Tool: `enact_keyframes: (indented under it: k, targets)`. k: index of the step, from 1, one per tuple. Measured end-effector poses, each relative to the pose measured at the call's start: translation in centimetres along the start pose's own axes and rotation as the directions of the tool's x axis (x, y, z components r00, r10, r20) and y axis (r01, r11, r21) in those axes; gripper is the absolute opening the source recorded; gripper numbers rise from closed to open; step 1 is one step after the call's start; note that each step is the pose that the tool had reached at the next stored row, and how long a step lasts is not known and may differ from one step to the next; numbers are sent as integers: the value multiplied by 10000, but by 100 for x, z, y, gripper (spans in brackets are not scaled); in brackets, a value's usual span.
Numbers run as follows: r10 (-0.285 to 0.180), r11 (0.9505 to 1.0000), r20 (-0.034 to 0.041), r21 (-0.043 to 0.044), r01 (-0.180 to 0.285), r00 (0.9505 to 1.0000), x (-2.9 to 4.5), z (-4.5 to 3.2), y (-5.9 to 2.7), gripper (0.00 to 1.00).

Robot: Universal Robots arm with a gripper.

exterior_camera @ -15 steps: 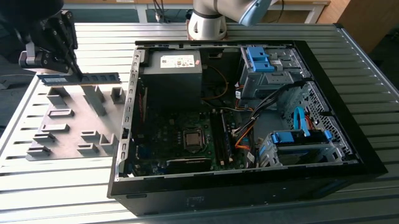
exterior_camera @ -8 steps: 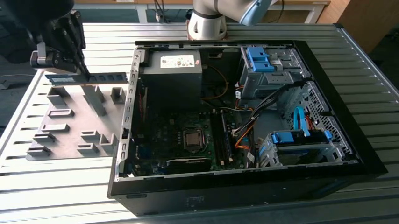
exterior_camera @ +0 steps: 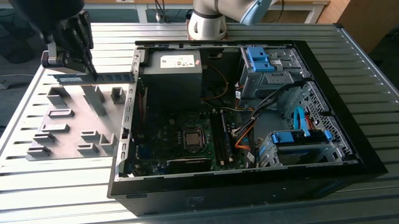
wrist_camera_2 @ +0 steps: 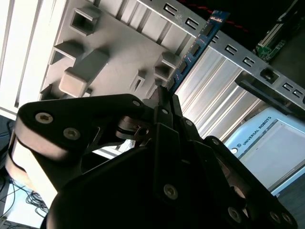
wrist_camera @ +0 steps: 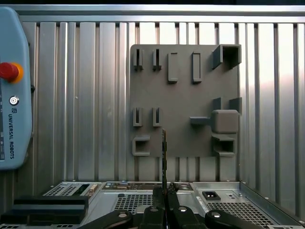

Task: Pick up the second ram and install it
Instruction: 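Pick up the second ram and move it above second insertion slot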

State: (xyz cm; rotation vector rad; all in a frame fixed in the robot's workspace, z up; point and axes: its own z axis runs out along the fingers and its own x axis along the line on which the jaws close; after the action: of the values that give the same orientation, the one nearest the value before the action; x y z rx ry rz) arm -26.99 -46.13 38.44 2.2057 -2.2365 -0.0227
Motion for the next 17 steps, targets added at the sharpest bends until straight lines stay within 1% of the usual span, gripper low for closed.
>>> enact_keyframes:
  k: [6,8,17]
  targets:
    - [0,10000,0,-1,0,10000,-1,-1,-76,14]
    - [0,10000,1,1,0,10000,-2,-1,-148,14]
    - [0,10000,0,0,0,10000,-4,-3,-302,14]
